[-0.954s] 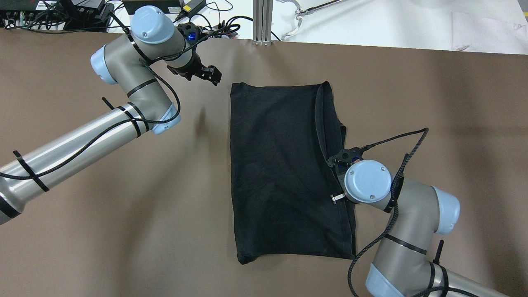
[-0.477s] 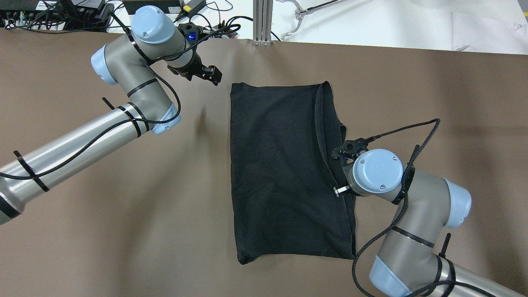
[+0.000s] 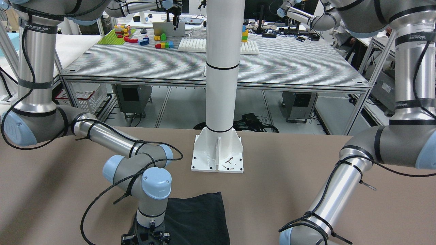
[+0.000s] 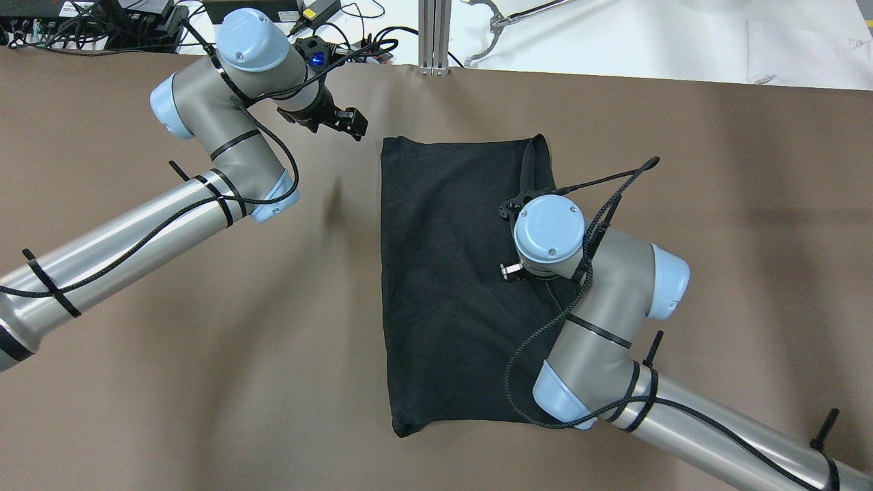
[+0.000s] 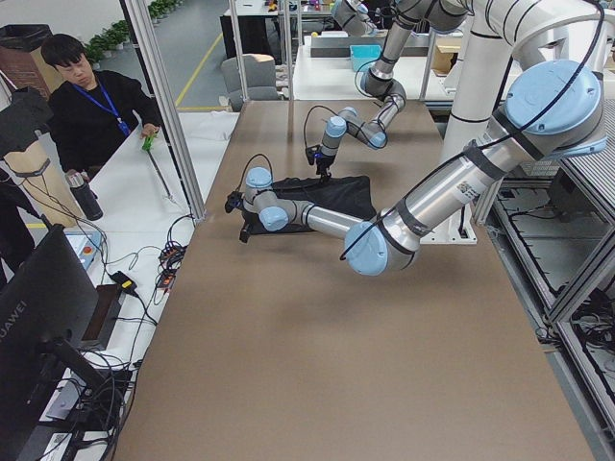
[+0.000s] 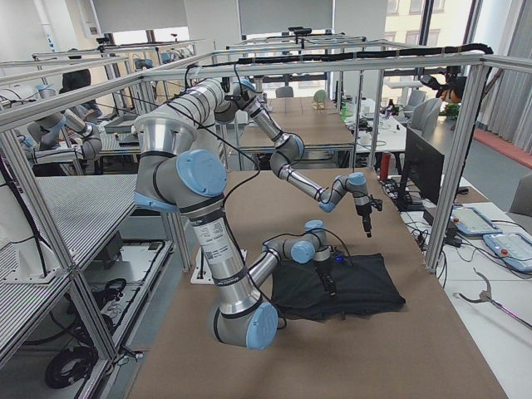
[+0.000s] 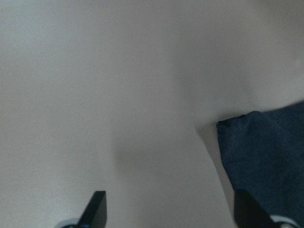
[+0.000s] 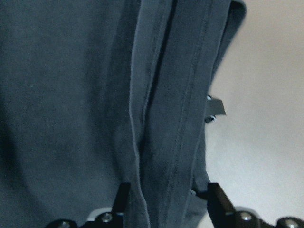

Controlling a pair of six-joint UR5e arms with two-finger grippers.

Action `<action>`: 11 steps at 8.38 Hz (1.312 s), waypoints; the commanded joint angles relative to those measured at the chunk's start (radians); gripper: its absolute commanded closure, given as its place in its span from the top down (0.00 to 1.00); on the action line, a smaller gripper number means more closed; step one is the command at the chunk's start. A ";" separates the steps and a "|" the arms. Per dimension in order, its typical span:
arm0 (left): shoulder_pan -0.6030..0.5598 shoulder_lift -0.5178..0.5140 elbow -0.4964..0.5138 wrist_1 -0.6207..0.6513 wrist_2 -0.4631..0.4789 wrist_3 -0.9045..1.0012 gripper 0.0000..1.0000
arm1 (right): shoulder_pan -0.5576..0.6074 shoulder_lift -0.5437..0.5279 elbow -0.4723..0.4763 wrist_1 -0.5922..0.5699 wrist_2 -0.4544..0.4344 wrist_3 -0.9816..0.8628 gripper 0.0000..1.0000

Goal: Fold clothes

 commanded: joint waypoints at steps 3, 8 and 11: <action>0.000 0.001 -0.001 0.000 0.000 0.000 0.94 | 0.061 0.085 -0.252 0.181 -0.001 0.003 0.93; 0.001 0.001 -0.003 0.000 0.000 0.000 0.94 | 0.133 0.032 -0.249 0.187 0.058 -0.032 0.93; 0.001 0.002 -0.003 0.000 0.000 0.000 0.94 | 0.215 -0.030 -0.245 0.272 0.131 -0.118 0.93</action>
